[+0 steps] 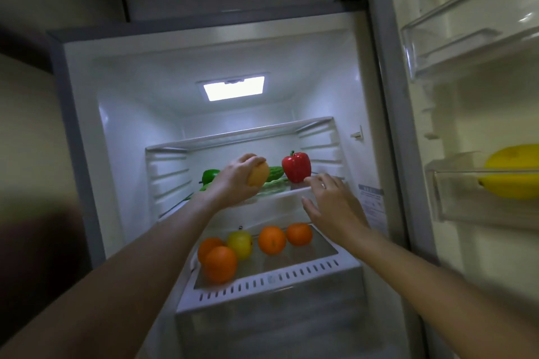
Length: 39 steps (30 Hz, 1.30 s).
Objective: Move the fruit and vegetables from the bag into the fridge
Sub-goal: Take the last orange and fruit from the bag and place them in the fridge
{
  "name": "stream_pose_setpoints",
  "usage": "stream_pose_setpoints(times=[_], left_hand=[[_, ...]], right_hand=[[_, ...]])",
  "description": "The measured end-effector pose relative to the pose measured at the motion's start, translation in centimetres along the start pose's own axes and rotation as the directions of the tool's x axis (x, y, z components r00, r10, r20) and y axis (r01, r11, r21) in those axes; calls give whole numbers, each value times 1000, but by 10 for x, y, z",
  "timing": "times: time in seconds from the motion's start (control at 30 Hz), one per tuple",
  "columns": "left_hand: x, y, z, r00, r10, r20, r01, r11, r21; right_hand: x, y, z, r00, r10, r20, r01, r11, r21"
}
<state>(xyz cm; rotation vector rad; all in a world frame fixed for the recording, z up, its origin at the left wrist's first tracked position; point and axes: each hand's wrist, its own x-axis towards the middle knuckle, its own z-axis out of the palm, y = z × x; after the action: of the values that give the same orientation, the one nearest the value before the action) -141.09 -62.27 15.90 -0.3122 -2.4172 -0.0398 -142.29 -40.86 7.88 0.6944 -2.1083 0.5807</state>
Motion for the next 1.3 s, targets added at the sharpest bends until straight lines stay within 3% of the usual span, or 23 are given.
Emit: stream_pose_setpoints(times=[0.27, 0.63, 0.87, 1.13, 1.3], left_hand=[[21, -13, 35, 990, -101, 97, 114, 984, -140], [42, -17, 41, 987, -83, 138, 97, 990, -98], [11, -7, 29, 998, -65, -1, 65, 991, 118], [-70, 21, 23, 980, -53, -191, 86, 982, 168], [-139, 45, 34, 989, -66, -128, 88, 982, 169]], right_hand=[[24, 1, 18, 1000, -9, -23, 9, 1000, -9], [23, 21, 16, 1000, -4, -1, 4, 999, -37], [5, 23, 4, 996, 42, 78, -39, 998, -44], [-68, -17, -9, 985, 56, 161, -41, 994, -100], [-130, -41, -17, 968, 66, 242, -37, 992, -123]])
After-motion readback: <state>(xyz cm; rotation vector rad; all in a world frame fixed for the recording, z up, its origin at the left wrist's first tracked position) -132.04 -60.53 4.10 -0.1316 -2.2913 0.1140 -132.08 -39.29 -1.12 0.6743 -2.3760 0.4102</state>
